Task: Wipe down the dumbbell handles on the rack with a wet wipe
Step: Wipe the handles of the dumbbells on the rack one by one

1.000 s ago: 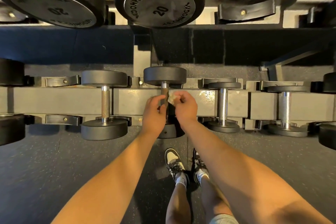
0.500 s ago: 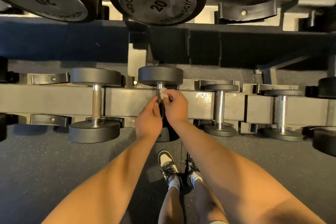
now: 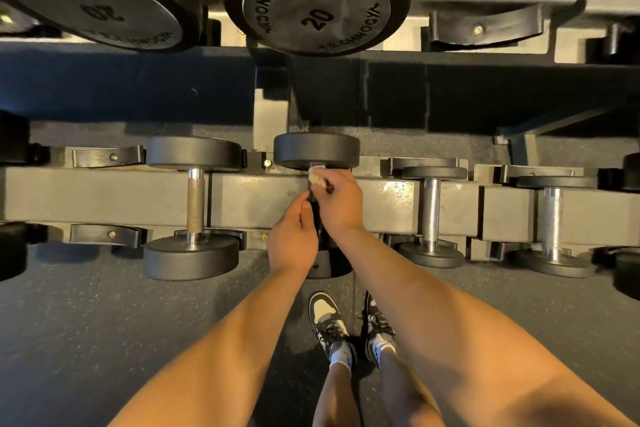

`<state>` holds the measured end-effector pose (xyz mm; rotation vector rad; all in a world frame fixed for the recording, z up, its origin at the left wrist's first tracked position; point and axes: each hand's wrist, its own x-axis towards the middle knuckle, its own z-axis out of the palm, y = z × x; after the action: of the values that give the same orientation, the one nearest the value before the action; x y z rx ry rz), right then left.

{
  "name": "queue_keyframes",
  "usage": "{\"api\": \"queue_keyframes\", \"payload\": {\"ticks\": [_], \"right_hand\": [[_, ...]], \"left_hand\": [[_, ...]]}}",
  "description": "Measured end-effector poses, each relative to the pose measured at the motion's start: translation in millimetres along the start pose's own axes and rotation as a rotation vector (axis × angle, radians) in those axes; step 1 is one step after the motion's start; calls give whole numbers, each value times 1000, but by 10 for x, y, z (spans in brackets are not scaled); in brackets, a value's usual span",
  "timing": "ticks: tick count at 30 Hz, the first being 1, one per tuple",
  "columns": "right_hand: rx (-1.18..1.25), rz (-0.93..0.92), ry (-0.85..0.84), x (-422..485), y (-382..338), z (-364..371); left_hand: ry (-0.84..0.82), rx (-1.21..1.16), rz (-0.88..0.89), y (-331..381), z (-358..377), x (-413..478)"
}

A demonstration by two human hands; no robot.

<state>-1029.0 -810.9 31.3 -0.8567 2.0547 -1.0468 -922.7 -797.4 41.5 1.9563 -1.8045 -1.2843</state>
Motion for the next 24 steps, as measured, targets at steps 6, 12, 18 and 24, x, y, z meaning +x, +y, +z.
{"api": "queue_keyframes", "payload": {"ticks": [6, 12, 18, 24], "right_hand": [[-87, 21, -129, -315, 196, -81], [-76, 39, -71, -160, 131, -153], [-52, -10, -91, -215, 90, -63], [-169, 90, -249, -522, 272, -179]], "left_hand": [[-46, 6, 43, -17, -46, -54], [-24, -41, 42, -37, -85, -111], [10, 10, 70, -168, -39, -161], [-47, 56, 64, -242, -98, -297]]}}
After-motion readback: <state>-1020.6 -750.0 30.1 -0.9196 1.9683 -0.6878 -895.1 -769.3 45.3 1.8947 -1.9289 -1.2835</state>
